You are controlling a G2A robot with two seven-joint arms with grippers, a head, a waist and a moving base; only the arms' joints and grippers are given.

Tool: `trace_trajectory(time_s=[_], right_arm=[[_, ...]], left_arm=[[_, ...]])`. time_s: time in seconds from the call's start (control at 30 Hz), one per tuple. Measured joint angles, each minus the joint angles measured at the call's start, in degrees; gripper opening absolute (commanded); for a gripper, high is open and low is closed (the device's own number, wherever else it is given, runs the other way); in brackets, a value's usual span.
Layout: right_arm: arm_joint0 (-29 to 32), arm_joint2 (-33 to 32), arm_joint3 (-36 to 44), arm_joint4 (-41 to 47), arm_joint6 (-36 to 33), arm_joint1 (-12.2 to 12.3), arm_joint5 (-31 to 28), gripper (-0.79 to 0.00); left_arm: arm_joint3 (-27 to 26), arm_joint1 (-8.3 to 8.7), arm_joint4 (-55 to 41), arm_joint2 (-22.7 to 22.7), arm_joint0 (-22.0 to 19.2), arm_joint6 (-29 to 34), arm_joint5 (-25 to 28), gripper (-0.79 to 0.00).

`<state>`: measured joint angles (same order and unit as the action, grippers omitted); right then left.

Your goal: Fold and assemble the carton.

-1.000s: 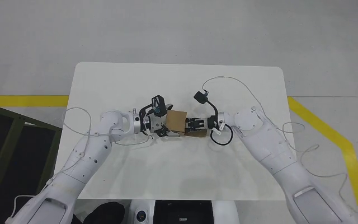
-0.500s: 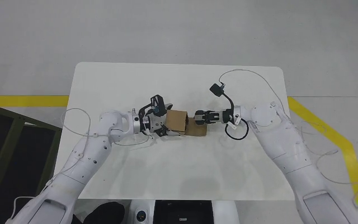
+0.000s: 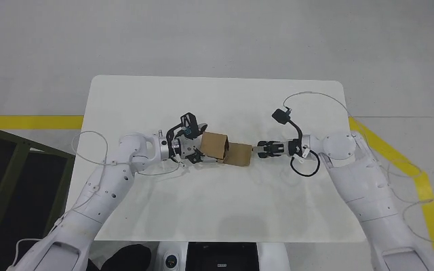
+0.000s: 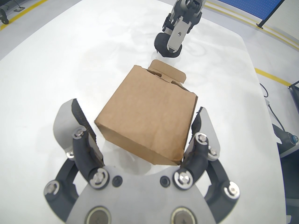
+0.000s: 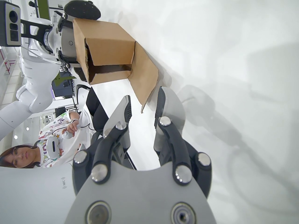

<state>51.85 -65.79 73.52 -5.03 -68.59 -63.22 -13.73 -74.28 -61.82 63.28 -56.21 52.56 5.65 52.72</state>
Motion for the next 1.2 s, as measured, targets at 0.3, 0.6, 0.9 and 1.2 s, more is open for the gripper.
trace_trajectory(time_s=[0.3, 0.6, 0.9, 1.2], right_arm=[[-0.5, 3.5, -3.5, 3.1, 0.7, -0.8, -0.4, -0.52], [-2.4, 7.6, -5.3, 6.1, 0.1, -1.9, -2.0, -0.505], [-4.3, 9.7, -4.8, 10.0, 0.8, -2.9, -4.0, -0.499], [-5.2, 11.4, -2.7, 12.1, 0.8, -3.5, -4.9, -0.44]], left_arm=[[-0.2, -0.03, -0.3, -0.2, 0.1, 0.7, 0.1, 0.0], [-0.6, -0.08, -0.3, -0.2, 0.2, 1.0, 0.1, 0.0], [-0.8, -0.1, -0.2, -0.3, 0.4, 1.2, 0.0, 0.0], [-0.8, -0.17, 0.0, -0.3, 0.5, 1.3, 0.1, 0.0]])
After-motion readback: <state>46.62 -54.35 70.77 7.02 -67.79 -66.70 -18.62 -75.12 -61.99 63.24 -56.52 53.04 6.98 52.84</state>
